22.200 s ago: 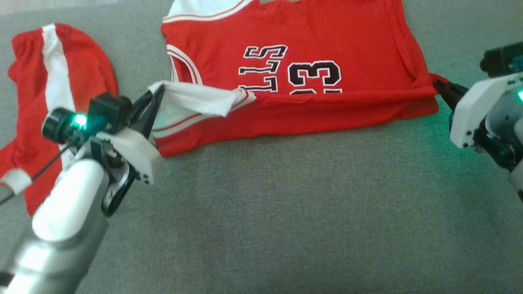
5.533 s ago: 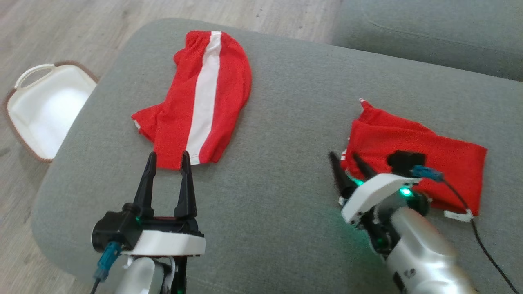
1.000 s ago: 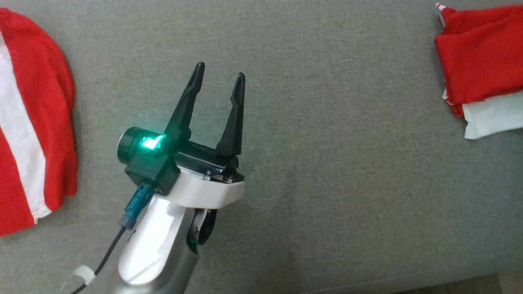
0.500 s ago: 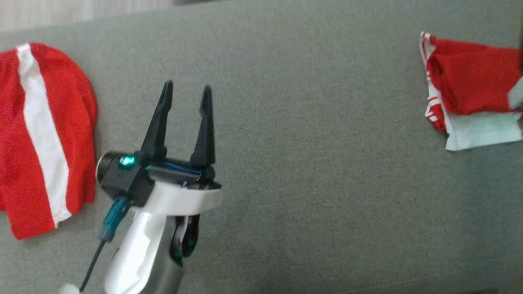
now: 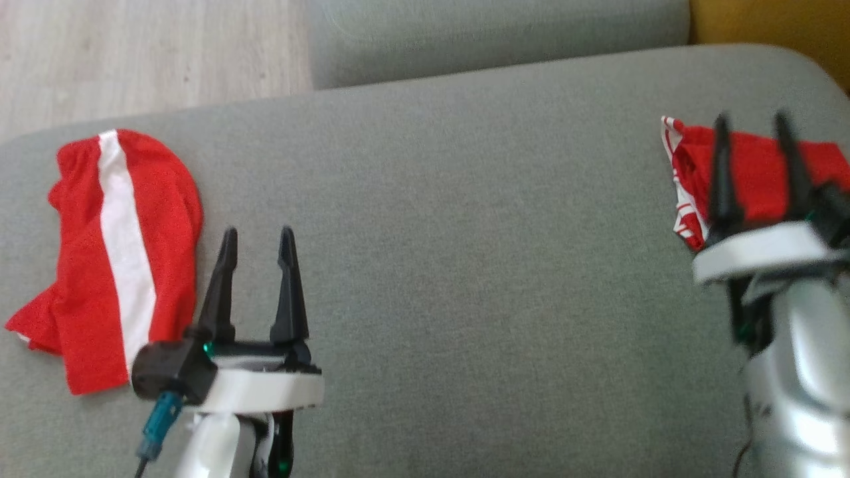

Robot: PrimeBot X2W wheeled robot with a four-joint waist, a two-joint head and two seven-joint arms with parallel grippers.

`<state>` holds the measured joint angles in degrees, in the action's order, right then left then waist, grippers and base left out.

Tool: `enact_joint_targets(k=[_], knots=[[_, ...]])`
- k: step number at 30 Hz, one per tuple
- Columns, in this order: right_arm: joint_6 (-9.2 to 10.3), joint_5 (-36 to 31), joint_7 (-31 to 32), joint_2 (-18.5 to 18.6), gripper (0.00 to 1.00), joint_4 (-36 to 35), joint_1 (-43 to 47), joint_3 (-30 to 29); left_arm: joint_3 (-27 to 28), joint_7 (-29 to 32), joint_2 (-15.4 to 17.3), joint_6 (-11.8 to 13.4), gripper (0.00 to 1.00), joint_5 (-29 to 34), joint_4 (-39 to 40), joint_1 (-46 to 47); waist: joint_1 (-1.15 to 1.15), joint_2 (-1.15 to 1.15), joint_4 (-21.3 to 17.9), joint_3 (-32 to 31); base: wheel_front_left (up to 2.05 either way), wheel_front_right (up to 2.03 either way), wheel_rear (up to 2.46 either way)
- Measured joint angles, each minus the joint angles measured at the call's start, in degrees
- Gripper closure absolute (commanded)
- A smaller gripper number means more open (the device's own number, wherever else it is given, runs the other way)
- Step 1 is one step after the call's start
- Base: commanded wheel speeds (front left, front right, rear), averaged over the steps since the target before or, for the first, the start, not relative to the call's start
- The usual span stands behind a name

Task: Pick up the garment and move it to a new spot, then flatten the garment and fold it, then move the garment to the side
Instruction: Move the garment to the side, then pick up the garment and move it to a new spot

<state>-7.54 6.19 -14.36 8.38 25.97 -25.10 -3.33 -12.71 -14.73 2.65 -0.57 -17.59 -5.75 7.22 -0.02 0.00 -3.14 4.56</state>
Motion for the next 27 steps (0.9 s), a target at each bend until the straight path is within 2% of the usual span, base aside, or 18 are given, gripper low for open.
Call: enact_joint_targets(k=[5, 11, 16, 27], knots=[[0.01, 0.9, 0.0, -4.1, 0.0, -3.5, 8.1, -0.8, 0.3, 0.0, 0.0, -0.5, 0.0, 0.0, -0.4, -2.5, 0.0, 0.0, 0.7, -2.5, 0.0, 0.0, 0.0], [0.0, 1.9, 0.0, -5.5, 0.0, -6.4, 17.5, -0.8, 0.1, 0.0, 0.1, -0.3, 0.0, -0.8, -1.2, -5.4, 0.01, 0.0, 1.9, -4.3, 0.0, 0.0, 0.0], [0.0, 4.0, 0.0, -5.7, 0.0, -10.3, 20.1, -0.7, 0.1, 0.0, 0.1, 0.0, 0.0, -1.6, -1.3, -6.1, 0.01, 0.0, 2.4, -4.3, 0.0, 0.0, 0.0], [0.0, 4.4, 0.0, -5.7, 0.0, -10.5, 21.3, 0.2, 0.1, 0.0, 0.1, 0.6, 0.0, -2.6, -1.3, -6.4, 0.02, 0.0, 2.3, -3.8, 0.0, 0.0, 0.0]])
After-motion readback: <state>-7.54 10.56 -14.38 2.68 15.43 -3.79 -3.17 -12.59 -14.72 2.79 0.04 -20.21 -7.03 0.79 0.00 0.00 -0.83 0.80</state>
